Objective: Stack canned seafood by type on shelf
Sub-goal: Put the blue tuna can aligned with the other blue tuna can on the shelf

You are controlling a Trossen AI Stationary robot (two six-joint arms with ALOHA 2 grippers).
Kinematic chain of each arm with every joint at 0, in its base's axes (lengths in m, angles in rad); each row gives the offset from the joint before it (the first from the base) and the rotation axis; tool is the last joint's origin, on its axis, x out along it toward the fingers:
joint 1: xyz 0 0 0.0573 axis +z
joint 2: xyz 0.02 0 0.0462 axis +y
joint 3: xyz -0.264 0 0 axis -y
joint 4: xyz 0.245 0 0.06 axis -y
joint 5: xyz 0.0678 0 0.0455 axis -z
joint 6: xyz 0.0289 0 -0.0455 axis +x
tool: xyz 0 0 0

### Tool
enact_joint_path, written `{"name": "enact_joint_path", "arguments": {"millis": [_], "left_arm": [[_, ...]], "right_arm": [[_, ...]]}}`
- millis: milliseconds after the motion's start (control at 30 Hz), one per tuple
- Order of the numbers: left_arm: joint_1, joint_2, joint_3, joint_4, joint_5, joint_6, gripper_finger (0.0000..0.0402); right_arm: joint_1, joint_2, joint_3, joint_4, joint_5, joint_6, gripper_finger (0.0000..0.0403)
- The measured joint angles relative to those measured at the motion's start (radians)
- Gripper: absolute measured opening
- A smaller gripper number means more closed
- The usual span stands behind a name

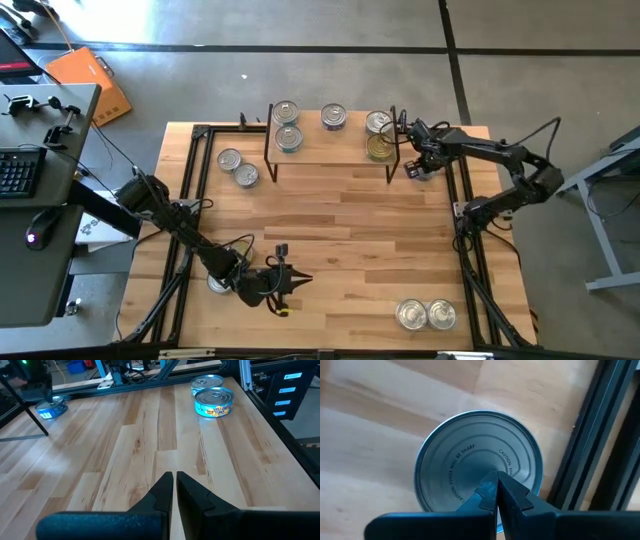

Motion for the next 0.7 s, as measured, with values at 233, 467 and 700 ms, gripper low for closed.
{"name": "enact_joint_path", "arguments": {"millis": [233,467,700], "left_arm": [[-0.002,0.000,0.000,0.001,0.000,0.001,0.0014],[-0.002,0.000,0.000,0.010,0.000,0.007,0.0014],[-0.002,0.000,0.000,0.009,0.000,0.008,0.0014]], "right_arm": [[0.020,-0.006,-0.003,-0.220,-0.021,0.072,0.0000],[0.025,-0.006,-0.005,-0.300,-0.088,0.126,0.0000],[0.084,-0.006,-0.005,-0.298,-0.127,0.151,0.0000]]}}
